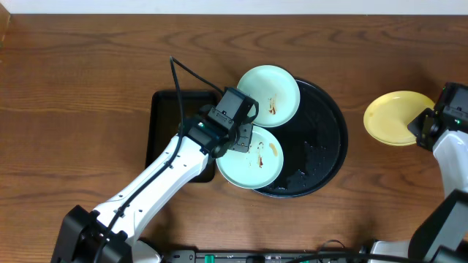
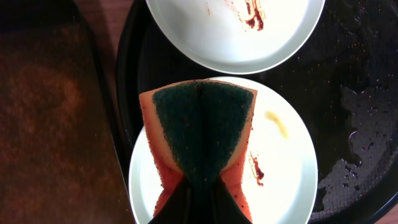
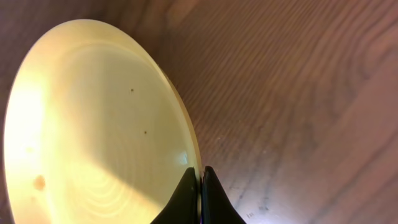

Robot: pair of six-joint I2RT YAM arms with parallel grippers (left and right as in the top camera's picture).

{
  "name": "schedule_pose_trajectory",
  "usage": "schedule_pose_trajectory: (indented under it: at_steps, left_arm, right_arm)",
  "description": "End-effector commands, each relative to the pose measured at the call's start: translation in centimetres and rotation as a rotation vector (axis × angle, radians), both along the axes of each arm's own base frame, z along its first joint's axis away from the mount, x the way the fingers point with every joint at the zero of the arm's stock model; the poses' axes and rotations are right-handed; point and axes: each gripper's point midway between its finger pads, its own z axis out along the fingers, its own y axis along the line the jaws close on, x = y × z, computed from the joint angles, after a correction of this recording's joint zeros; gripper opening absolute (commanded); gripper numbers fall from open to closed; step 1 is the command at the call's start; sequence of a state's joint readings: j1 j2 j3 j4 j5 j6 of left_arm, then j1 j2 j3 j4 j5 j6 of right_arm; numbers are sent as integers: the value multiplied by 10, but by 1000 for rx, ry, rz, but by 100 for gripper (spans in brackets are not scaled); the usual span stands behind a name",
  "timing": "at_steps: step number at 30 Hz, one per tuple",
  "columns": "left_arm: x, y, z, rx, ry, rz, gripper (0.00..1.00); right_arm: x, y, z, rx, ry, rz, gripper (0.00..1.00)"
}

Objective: Clean dirty plates on tray and stack at the side
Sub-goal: 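Carry the yellow plate right and set it on the table, then move the right gripper to the lower pale green plate rim and grip it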

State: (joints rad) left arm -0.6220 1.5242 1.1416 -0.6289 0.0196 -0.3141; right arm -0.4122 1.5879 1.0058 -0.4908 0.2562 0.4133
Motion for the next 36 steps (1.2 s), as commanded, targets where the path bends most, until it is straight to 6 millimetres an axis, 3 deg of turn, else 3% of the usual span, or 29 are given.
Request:
schedule_pose_trajectory:
  at_steps: [1,4,9,12,16,18,24,29,36]
  left_arm:
    - [1,2,3,-3,-6,6,8]
    - [1,2,3,-3,-7,6,8]
    - [1,2,3,-3,-6,7,8]
    - [1,2,3,-3,-6,7,8]
    - [1,2,3,-3,-6,7,8]
    - [-1,3,2,2,0,7,8]
    - [-3,4,1,8,8,7,8]
    - [-3,4,1,6,9,10,8]
    - [-3,4,1,6,9,10,8]
  right_arm:
    - [10,2,-1,57,-42,1,1]
    - [24,18,2,121,-93,99,17]
    - [37,52,10,239,-156,248,29]
    - [44,88,18,334,-193,396,30]
    - [48,158,29,509,-235,643,33]
    - [37,203,24,557,-169,782,33]
    - [11,277,6,595,-13,985,35]
    - [-6,319,-12,636,83,1059,37]
    - [-30,353,-48,684,234,1107,35]
